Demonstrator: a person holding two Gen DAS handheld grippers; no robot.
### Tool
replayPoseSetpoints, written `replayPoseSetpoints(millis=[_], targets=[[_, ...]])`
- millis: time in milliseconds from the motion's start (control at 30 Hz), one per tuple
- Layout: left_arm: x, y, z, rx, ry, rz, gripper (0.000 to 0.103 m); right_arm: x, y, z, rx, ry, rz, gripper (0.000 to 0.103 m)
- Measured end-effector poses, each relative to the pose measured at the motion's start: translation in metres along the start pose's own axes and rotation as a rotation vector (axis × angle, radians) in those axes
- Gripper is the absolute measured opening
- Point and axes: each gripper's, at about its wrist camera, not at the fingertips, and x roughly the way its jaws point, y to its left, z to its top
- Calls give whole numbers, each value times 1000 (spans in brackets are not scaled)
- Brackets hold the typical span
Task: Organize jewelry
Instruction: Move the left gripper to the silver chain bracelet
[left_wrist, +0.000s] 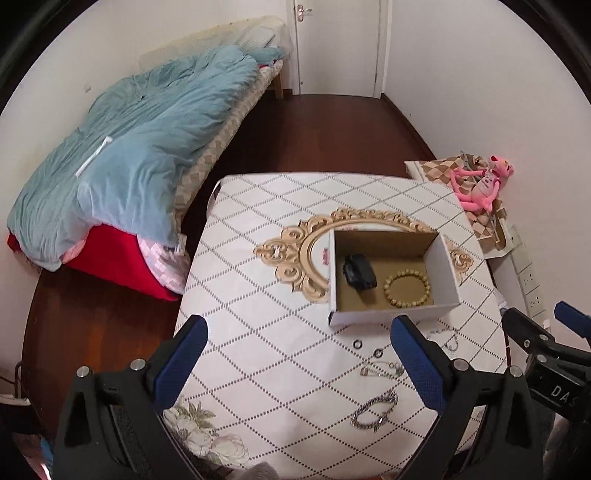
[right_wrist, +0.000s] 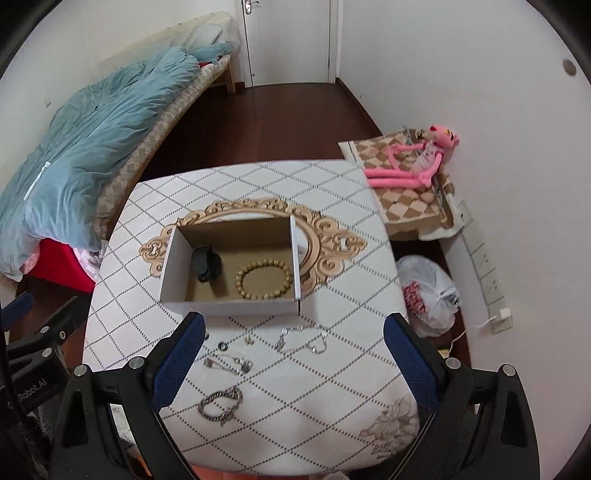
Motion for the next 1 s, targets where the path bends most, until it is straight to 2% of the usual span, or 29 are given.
replayPoseSetpoints(millis=[200, 333, 400, 467, 600, 633, 800, 833, 933, 1000], targets=[[25, -4, -37, 14, 81, 9, 101, 28, -12, -39, 43, 93, 0, 98], [55, -15, -67, 53, 163, -23, 100, 54, -27, -66, 88, 181, 7, 98], [70, -21, -81, 68, 207, -51, 100, 66, -37, -81, 121, 213, 13, 89], [84, -27, -92, 69, 256, -93, 100, 76, -47, -93, 150, 242, 13, 85], [104, -43, -108, 91, 303, -147, 97, 85, -58, -106, 185, 262, 13, 84], [107, -45, -110, 93, 311, -153, 94, 87, -60, -107, 189, 264, 13, 84], [118, -58, -119, 119, 340, -169, 93, 91, -65, -110, 204, 266, 13, 84], [118, -59, -120, 119, 342, -173, 92, 92, -65, -110, 204, 266, 12, 84], [119, -64, -122, 127, 351, -190, 68, 96, -66, -109, 210, 272, 12, 84], [119, -64, -123, 118, 342, -203, 62, 99, -66, -110, 215, 277, 15, 84]])
